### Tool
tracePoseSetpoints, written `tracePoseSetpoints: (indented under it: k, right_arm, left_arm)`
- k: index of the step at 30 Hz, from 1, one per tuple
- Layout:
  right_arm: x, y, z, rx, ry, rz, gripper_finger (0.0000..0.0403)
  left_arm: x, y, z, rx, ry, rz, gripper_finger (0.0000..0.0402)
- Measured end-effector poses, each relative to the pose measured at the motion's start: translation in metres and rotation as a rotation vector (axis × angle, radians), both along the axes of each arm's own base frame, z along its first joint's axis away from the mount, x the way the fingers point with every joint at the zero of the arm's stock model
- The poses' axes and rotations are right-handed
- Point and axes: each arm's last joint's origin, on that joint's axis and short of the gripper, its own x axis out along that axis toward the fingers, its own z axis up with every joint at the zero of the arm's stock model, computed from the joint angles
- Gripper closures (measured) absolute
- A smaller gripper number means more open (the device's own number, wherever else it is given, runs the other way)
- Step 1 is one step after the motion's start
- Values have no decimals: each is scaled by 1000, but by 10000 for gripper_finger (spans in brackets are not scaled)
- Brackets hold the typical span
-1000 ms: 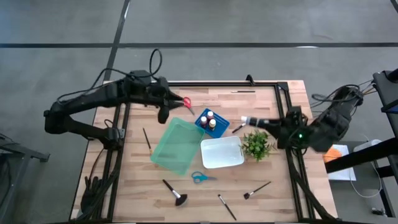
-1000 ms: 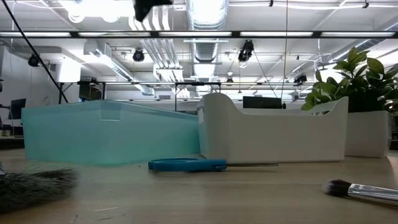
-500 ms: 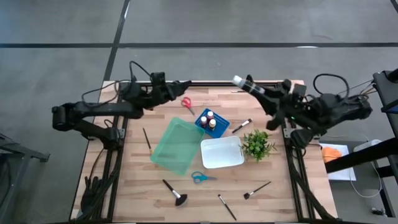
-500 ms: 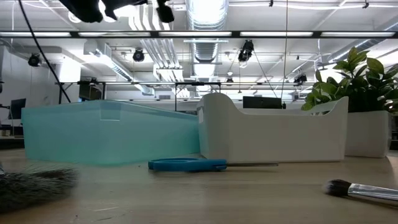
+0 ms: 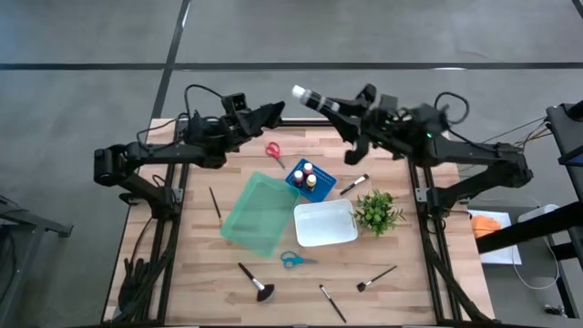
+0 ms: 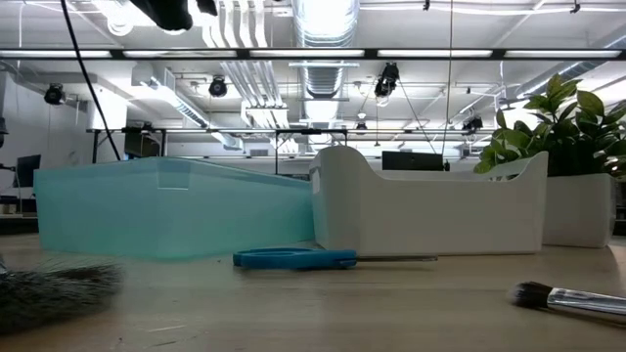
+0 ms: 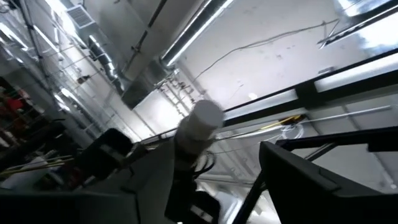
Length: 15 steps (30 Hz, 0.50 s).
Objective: Pick & Place Paint Supplies
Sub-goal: Put the gray paint bottle into the blue bin
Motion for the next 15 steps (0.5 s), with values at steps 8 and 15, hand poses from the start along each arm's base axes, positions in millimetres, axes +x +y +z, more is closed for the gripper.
tracePoseSetpoints:
  k: [8,15]
  right_arm:
    - [32,-15,15,-78,89,25,282]
    - [48,-29,18,-101,112,52,282]
  left_arm:
    - [6,1,21,93,44,57,174]
    - [8,1,31,138,64,105,177]
